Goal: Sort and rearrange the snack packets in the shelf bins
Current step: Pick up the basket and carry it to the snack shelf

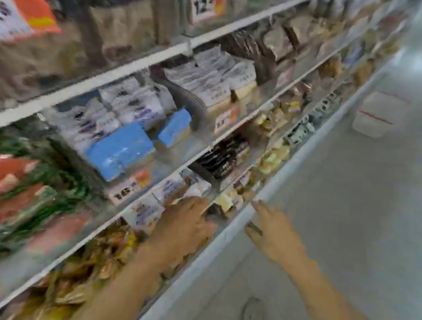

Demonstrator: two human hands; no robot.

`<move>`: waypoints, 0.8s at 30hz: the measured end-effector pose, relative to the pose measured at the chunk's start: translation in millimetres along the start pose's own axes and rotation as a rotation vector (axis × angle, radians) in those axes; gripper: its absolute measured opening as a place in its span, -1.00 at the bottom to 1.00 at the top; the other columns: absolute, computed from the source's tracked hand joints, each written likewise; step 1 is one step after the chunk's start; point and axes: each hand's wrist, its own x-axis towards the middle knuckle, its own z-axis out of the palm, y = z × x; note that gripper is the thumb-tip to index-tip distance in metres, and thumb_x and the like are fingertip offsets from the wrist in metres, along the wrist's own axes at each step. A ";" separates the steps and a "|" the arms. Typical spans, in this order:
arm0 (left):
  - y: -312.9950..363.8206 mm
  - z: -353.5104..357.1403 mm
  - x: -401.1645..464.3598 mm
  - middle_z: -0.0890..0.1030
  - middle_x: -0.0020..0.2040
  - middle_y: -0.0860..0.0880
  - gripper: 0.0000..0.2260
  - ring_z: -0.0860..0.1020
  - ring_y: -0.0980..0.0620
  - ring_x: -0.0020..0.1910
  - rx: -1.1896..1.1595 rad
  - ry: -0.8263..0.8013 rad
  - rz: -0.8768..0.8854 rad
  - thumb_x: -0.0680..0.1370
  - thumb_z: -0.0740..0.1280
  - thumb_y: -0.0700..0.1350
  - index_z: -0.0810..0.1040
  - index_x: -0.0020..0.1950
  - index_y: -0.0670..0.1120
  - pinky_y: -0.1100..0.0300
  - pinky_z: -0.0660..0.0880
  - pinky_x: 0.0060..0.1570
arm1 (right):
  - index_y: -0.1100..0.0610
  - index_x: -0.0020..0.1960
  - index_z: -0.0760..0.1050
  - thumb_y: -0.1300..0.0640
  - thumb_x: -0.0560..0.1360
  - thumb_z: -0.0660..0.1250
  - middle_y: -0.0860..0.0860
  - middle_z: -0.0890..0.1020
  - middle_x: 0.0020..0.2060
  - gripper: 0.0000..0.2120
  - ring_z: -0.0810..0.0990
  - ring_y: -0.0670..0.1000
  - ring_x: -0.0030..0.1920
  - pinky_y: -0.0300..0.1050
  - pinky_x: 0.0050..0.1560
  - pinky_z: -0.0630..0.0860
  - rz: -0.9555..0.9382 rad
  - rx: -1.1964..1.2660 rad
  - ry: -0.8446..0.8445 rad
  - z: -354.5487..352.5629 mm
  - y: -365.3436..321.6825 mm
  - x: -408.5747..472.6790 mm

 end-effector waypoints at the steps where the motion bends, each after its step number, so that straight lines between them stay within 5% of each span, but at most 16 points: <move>1: 14.5 29.2 18.1 0.43 0.38 -0.05 -0.48 0.44 -0.10 0.33 -0.027 -0.081 0.043 0.60 0.16 0.24 0.35 0.43 -0.05 0.05 0.46 0.16 | 0.02 0.60 0.14 -0.10 0.61 0.27 0.05 0.24 0.55 -0.37 0.28 0.12 0.49 0.03 0.44 0.25 0.065 -0.010 -0.036 17.6 28.1 -9.4; 5: 74.5 119.6 79.3 0.31 0.52 -0.08 -0.38 0.35 -0.13 0.44 0.128 -0.475 0.125 0.61 0.02 0.31 0.23 0.56 -0.03 0.00 0.37 0.34 | 0.09 0.59 0.15 -0.17 0.59 0.26 0.11 0.23 0.55 -0.32 0.21 0.17 0.55 0.04 0.50 0.17 0.353 0.048 -0.254 91.9 141.0 -43.1; 8: 124.9 160.4 123.1 0.24 0.56 -0.09 -0.32 0.23 -0.11 0.51 0.242 -0.593 0.276 0.56 -0.17 0.31 0.19 0.57 -0.01 -0.09 0.26 0.43 | 0.09 0.58 0.17 -0.20 0.63 0.18 0.11 0.22 0.56 -0.37 0.18 0.15 0.55 0.04 0.51 0.16 0.484 0.088 -0.365 121.8 199.3 -68.7; 10: 154.8 184.8 157.1 0.18 0.58 -0.10 -0.41 0.15 -0.12 0.54 0.335 -0.661 0.373 0.63 -0.08 0.24 0.17 0.58 -0.02 -0.09 0.18 0.46 | 0.07 0.49 0.29 -0.19 0.63 0.18 0.09 0.33 0.48 -0.47 0.28 0.13 0.48 0.00 0.44 0.22 0.545 0.097 -0.398 131.4 230.2 -74.1; 15: 225.0 207.9 228.3 0.29 0.49 -0.11 -0.53 0.27 -0.13 0.44 0.425 -0.728 0.614 0.66 0.05 0.12 0.24 0.52 -0.05 -0.08 0.29 0.36 | 0.06 0.52 0.26 -0.02 0.60 0.29 0.08 0.35 0.49 -0.47 0.33 0.15 0.47 -0.02 0.42 0.29 0.671 0.207 -0.536 100.7 290.7 -60.4; 20: 261.4 198.8 328.7 0.29 0.50 -0.10 -0.52 0.25 -0.11 0.46 0.246 -0.761 0.539 0.66 0.07 0.10 0.24 0.54 -0.07 -0.07 0.28 0.38 | 0.06 0.58 0.22 -0.11 0.63 0.25 0.07 0.31 0.54 -0.42 0.26 0.07 0.53 -0.12 0.46 0.21 0.753 0.360 -0.485 38.2 361.4 9.7; 24: 285.4 202.2 444.2 0.41 0.38 -0.06 -0.60 0.35 -0.12 0.38 0.210 -0.736 0.546 0.63 0.09 0.11 0.36 0.40 -0.04 -0.03 0.34 0.24 | 0.05 0.51 0.33 -0.14 0.60 0.27 0.09 0.44 0.45 -0.46 0.40 0.13 0.43 0.04 0.39 0.38 0.782 0.354 -0.450 -15.3 428.3 94.7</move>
